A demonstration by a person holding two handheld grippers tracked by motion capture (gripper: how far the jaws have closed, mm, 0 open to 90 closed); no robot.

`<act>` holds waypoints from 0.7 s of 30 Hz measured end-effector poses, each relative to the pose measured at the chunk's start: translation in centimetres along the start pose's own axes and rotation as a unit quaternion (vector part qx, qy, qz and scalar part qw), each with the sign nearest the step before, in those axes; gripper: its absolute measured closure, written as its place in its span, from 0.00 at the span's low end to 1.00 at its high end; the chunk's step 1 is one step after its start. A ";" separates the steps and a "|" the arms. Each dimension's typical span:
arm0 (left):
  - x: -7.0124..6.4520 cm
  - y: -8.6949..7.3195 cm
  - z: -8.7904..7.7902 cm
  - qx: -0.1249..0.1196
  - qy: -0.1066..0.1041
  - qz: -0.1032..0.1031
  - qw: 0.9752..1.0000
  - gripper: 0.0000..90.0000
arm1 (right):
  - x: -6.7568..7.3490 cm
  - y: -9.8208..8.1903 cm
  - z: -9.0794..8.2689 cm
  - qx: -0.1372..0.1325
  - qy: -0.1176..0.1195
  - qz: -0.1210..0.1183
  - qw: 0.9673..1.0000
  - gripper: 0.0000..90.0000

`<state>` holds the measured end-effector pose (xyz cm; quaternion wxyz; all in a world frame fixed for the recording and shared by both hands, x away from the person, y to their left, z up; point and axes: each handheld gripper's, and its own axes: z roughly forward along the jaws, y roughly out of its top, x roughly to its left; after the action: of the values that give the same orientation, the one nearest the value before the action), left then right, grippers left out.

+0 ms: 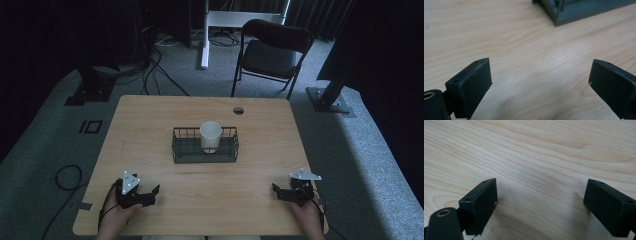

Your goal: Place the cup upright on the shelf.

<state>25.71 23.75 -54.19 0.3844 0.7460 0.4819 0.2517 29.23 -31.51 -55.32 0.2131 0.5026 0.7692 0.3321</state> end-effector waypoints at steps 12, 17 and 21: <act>1.4 -1.2 -0.7 0.044 0.042 -0.017 0.998 0.06 | 0.0 0.0 0.0 0.000 0.000 0.000 1.000 0.13; 1.8 -1.3 -0.9 0.055 0.064 -0.033 0.996 0.06 | 0.0 0.0 0.0 0.000 0.000 0.000 1.000 0.13; 2.1 -1.4 -0.8 0.074 0.084 -0.053 0.992 0.06 | 0.0 0.0 0.0 0.000 0.000 0.000 1.000 0.13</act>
<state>25.24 26.31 -54.90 0.2988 0.7222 0.5685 0.2567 29.24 -31.52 -55.33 0.2133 0.5025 0.7692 0.3322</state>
